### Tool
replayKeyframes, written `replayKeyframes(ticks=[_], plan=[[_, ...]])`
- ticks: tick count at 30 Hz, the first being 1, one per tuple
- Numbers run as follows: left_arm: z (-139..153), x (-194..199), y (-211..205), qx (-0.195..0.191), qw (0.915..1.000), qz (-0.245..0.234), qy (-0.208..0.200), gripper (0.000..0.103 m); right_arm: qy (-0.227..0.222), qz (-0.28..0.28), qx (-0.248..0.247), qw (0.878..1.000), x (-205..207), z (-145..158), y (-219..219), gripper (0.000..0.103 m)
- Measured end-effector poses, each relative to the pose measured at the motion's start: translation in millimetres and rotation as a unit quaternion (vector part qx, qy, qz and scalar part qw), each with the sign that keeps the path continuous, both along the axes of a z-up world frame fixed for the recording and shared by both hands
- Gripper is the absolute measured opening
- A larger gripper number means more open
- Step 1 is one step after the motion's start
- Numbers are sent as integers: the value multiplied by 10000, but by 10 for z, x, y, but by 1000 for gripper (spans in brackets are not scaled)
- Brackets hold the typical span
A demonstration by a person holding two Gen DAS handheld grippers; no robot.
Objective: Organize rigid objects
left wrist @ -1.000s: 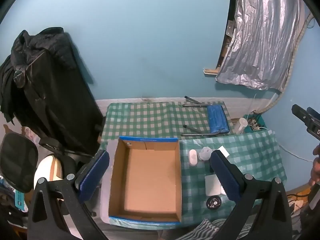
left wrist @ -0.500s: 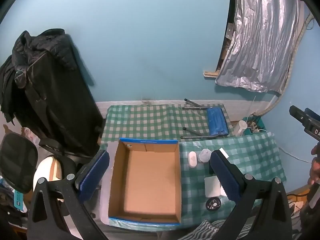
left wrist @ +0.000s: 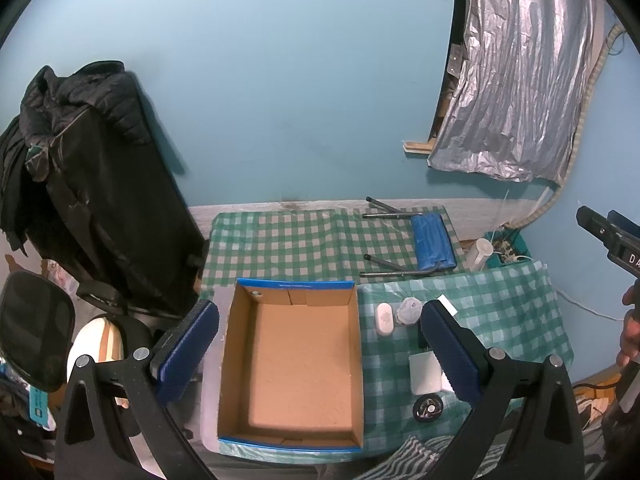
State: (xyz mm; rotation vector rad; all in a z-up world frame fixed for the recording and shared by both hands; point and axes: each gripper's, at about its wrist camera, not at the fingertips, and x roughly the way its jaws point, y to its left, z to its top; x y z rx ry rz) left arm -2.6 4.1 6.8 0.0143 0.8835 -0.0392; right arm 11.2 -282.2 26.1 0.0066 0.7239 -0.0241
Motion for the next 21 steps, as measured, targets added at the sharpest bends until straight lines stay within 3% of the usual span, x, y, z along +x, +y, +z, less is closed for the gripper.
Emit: replayKeyframes(ticks=[21], plan=[[-54, 75, -52, 88, 9999, -104, 71, 102, 44, 24, 3, 10000, 70, -19, 48, 101]])
